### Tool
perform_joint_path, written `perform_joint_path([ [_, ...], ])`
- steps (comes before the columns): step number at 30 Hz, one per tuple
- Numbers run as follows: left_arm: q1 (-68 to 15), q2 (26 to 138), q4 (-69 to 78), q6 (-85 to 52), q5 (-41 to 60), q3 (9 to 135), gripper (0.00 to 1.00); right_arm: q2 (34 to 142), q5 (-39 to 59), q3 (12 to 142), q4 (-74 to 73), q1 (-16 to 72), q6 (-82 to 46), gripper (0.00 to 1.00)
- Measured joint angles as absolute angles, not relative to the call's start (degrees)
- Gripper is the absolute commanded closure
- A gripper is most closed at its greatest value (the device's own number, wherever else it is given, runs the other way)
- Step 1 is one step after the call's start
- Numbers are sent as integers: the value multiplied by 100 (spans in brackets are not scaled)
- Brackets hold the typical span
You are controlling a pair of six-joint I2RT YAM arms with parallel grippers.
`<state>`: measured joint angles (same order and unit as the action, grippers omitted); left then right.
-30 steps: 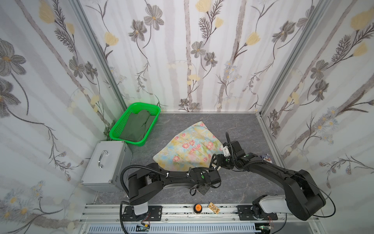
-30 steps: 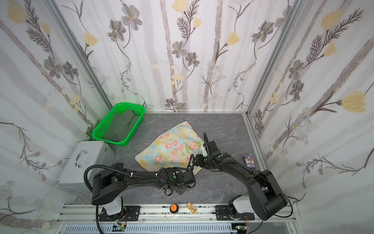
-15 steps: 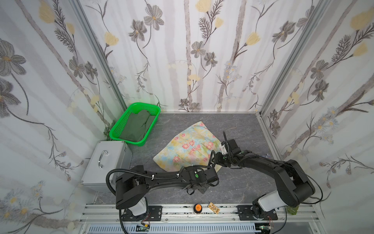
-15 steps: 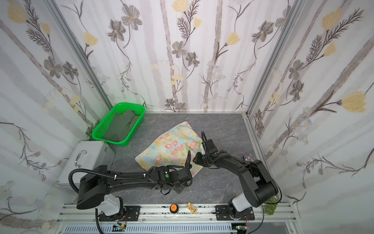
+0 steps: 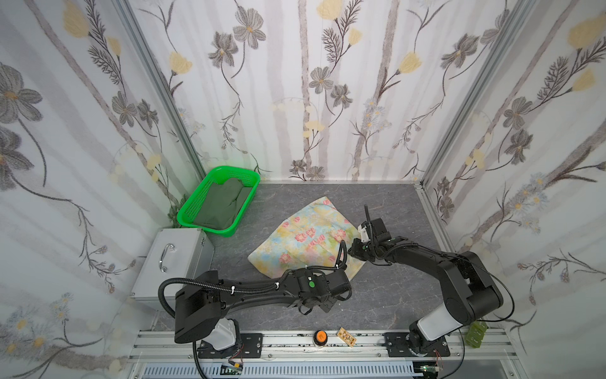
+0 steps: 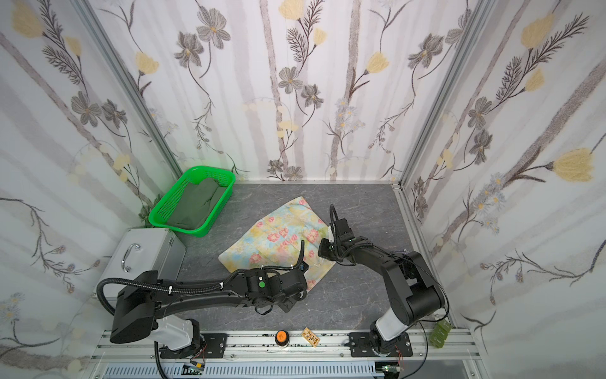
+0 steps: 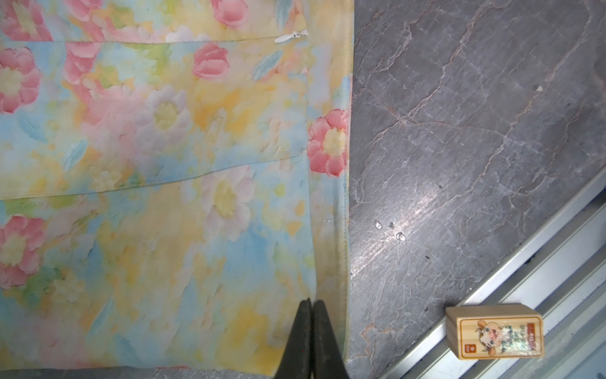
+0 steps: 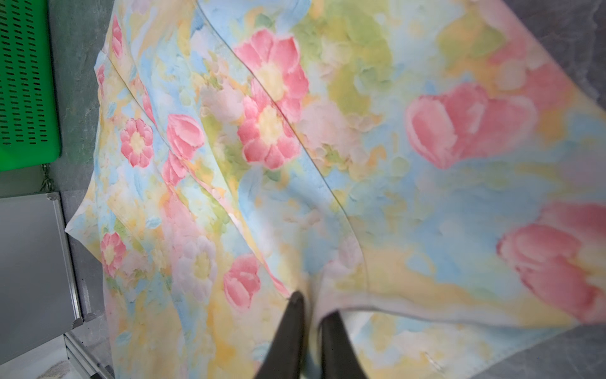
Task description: Fold and stack the skirts
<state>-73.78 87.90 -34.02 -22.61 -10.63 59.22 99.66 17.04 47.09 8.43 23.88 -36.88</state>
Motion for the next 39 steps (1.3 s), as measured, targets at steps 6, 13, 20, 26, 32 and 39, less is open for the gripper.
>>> perform_joint_path([
  [6, -7378, 8726, -3402, -2137, -982, 5732, 100, 9408, 1697, 4687, 1153, 2298, -3562, 100],
  [13, -7382, 8705, -3400, -2071, -893, 5551, 100, 9225, 1737, 4379, 1682, 2241, -3232, 100],
  [20, -7382, 8534, -3402, -1920, -788, 5439, 100, 9216, 1918, 4036, 2008, 2209, -2832, 92],
  [26, -7382, 8346, -3398, -1806, -770, 5439, 100, 8917, 2067, 3931, 2276, 2082, -2646, 96],
  [32, -7382, 8361, -3389, -1682, -729, 5439, 100, 8757, 2185, 3972, 2397, 2053, -2589, 94],
  [39, -7328, 8493, -3380, -1660, -725, 5437, 32, 8617, 2436, 3701, 2611, 1994, -2499, 59],
])
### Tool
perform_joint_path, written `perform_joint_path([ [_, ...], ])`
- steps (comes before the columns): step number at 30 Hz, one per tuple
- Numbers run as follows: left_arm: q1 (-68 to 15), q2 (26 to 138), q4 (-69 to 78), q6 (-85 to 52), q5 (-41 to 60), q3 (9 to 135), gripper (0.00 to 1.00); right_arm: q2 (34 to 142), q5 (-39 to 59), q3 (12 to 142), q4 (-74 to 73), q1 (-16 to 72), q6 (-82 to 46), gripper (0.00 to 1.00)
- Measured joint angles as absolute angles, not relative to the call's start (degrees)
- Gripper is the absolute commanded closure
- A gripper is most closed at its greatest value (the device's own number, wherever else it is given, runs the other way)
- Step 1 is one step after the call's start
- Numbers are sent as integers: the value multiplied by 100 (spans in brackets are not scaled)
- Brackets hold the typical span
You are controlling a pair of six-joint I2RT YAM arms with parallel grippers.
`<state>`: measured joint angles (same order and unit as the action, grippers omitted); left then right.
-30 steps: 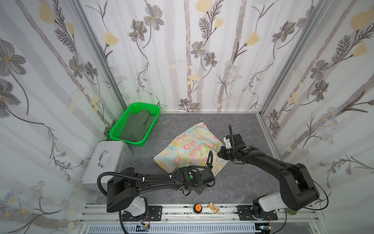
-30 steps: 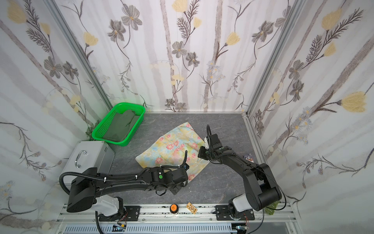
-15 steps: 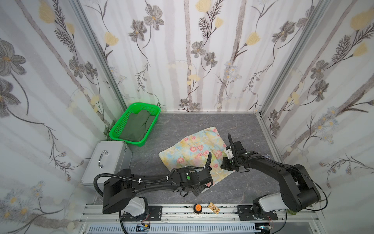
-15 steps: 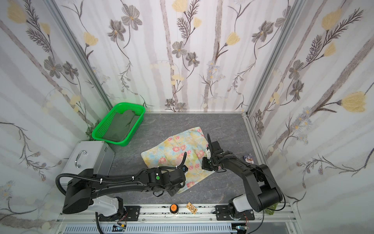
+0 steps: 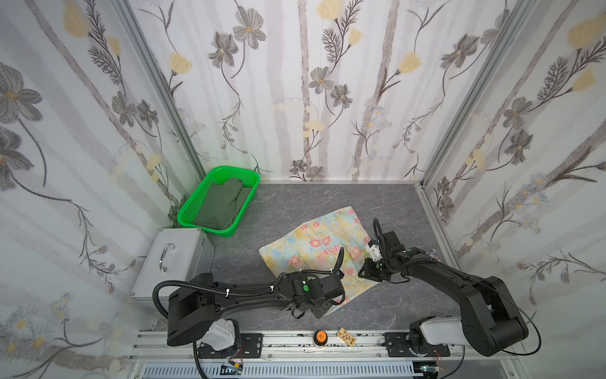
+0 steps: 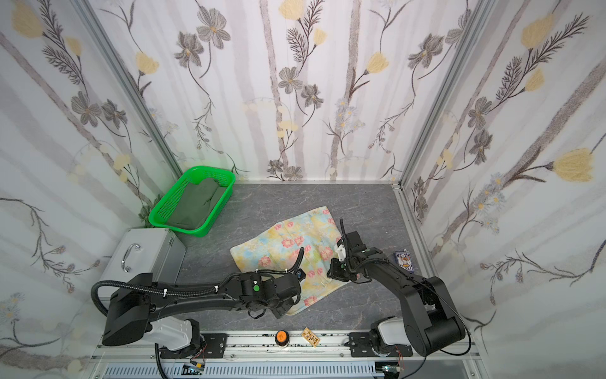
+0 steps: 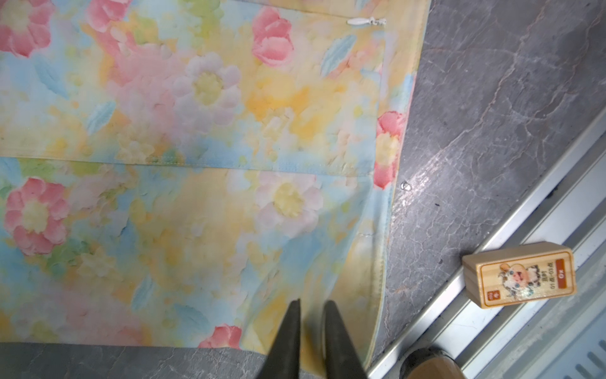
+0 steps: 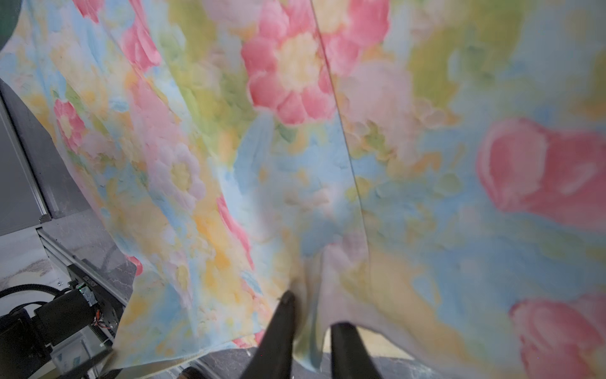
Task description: Fold and stack the skirts
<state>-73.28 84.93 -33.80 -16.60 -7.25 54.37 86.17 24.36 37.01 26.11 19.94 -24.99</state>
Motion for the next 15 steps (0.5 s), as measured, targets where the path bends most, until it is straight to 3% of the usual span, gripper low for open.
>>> perform_joint_path([
  [3, -7076, 8272, -3387, -1673, -727, 5437, 29, 8368, 2508, 3719, 2716, 1828, -2484, 55],
  [9, -6097, 7883, -3361, -1671, -735, 5537, 28, 8189, 2521, 4143, 2928, 1485, -2390, 56],
  [15, -5133, 8884, -3096, -1704, -661, 6003, 33, 8713, 2707, 4397, 2696, 1155, -2394, 60],
])
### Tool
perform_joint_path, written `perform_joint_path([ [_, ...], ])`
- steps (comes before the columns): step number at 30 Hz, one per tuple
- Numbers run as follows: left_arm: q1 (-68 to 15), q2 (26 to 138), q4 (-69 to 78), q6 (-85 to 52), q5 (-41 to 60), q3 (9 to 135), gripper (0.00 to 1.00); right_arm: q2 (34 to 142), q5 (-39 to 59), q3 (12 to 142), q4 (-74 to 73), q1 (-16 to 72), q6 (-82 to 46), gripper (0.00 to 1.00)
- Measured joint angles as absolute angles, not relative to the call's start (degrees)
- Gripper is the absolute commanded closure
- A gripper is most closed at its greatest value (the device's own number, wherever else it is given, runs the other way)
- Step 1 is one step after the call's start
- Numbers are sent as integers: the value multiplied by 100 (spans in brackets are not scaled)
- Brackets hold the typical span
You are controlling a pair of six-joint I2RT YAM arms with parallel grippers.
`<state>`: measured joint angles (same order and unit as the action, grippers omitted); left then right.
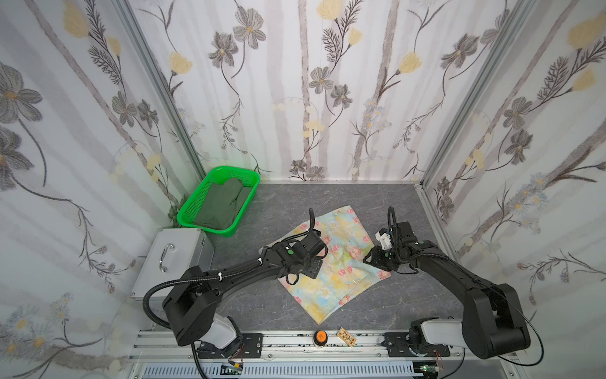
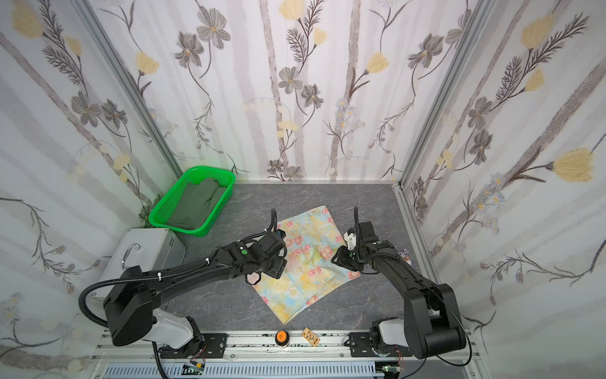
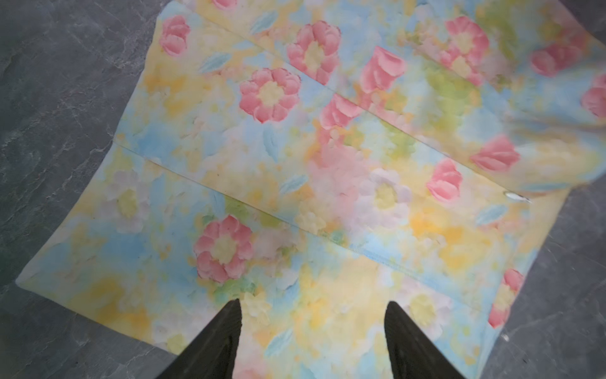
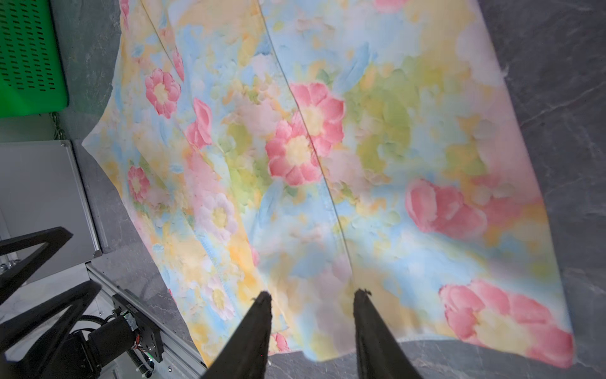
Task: Fold and stack the skirts
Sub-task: 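Release the skirt with both grippers and lift them away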
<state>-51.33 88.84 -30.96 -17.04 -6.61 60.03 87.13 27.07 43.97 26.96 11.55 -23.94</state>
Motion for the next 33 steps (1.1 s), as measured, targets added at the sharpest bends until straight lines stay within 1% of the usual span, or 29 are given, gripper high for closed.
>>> perform_joint_path([
  [4, -4805, 9701, -2891, -1822, -574, 6128, 33, 8930, 2967, 4456, 2427, 1085, -2399, 55],
  [7, -4556, 10018, -2738, -1914, -580, 6136, 33, 8788, 2958, 4399, 2333, 1015, -2397, 59],
  [9, -4403, 10145, -2604, -1951, -596, 6099, 34, 8851, 2869, 4383, 2279, 965, -2392, 66],
  [12, -4250, 10239, -2480, -1955, -617, 5979, 33, 9229, 2598, 4381, 2206, 895, -2394, 83],
  [15, -4158, 10294, -2268, -1951, -637, 5955, 34, 9647, 2134, 4460, 2248, 843, -2405, 95],
  [17, -4095, 10324, -2095, -1925, -676, 5937, 33, 9819, 1835, 4602, 2239, 823, -2477, 100],
  [24, -3848, 10226, -1798, -1804, -768, 5730, 33, 10589, 1050, 5280, 2217, 701, -2508, 100],
  [33, -3540, 9990, -1970, -1669, -838, 5564, 30, 11334, 692, 6390, 2488, 598, -2491, 100],
])
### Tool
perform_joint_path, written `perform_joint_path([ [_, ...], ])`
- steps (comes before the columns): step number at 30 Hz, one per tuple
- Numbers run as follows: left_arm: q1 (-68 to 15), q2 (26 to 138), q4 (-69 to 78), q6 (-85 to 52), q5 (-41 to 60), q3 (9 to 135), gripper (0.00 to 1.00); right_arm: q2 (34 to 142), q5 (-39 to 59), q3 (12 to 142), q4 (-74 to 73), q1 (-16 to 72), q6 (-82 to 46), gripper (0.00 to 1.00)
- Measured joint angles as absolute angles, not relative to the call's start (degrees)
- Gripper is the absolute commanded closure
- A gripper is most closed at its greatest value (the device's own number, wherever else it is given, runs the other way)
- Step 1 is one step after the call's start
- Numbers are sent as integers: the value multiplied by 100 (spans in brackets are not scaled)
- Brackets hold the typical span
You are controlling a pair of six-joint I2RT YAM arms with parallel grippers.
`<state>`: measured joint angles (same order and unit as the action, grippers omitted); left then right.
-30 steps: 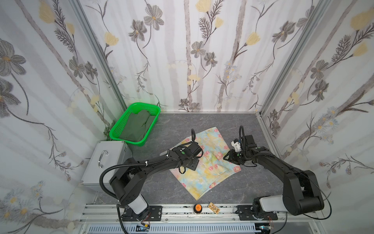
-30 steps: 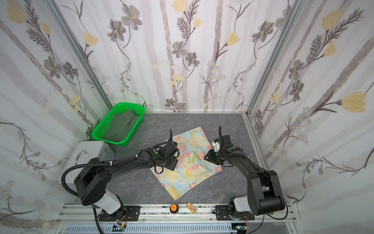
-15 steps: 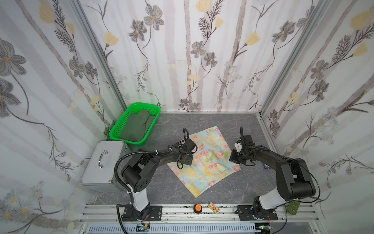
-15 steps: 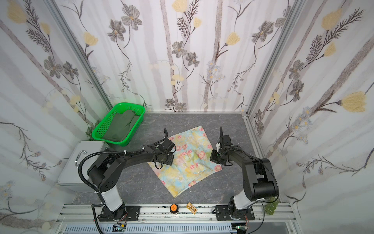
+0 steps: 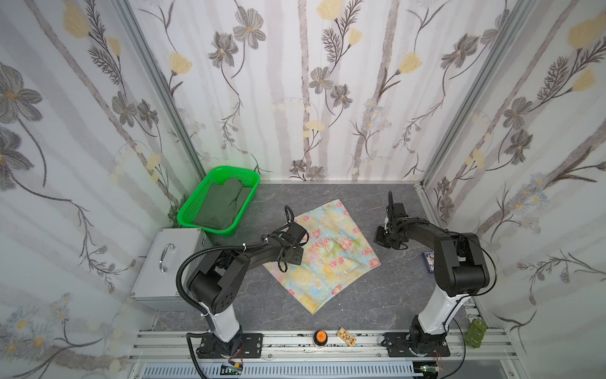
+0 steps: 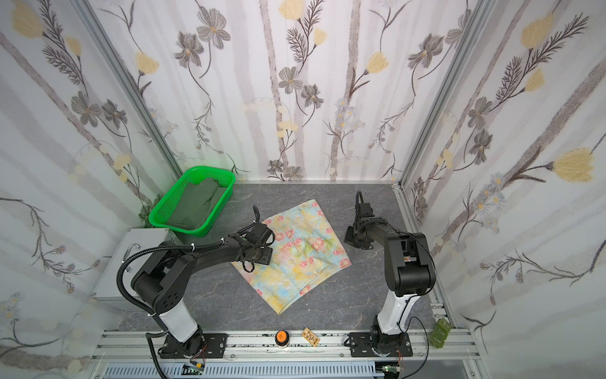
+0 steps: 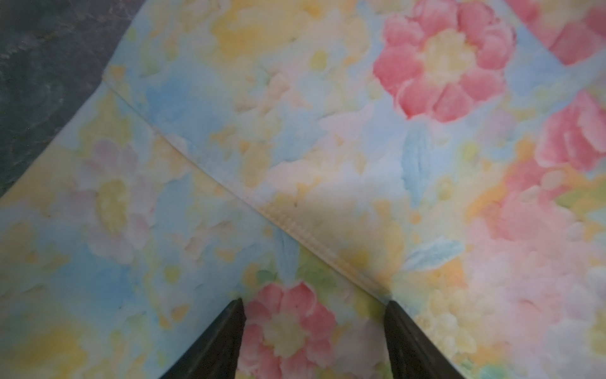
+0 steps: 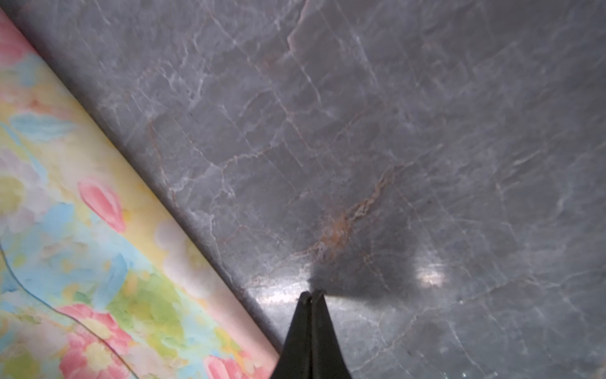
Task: Fold and stack the skirts
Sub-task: 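Release the skirt with both grippers and lift them away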
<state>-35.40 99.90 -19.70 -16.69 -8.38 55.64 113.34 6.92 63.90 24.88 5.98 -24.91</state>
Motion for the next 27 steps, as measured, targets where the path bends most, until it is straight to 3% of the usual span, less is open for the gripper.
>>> perform_joint_path([
  [6, -3446, 9931, -2086, -1653, -847, 5867, 26, 10965, 408, 6405, 2626, 847, -2388, 99],
  [9, -3312, 9719, -2093, -1669, -760, 5900, 24, 10267, 412, 6045, 2593, 1144, -2386, 96],
  [16, -3081, 9362, -2213, -2001, -250, 5730, 21, 9557, 749, 4727, 2486, 1356, -2810, 100],
  [21, -3081, 9334, -2300, -2224, -121, 5601, 20, 9647, 864, 4434, 2338, 1376, -3208, 100],
  [27, -3035, 9323, -2377, -2272, -51, 5572, 20, 10339, 906, 4950, 2158, 1321, -3415, 100],
])
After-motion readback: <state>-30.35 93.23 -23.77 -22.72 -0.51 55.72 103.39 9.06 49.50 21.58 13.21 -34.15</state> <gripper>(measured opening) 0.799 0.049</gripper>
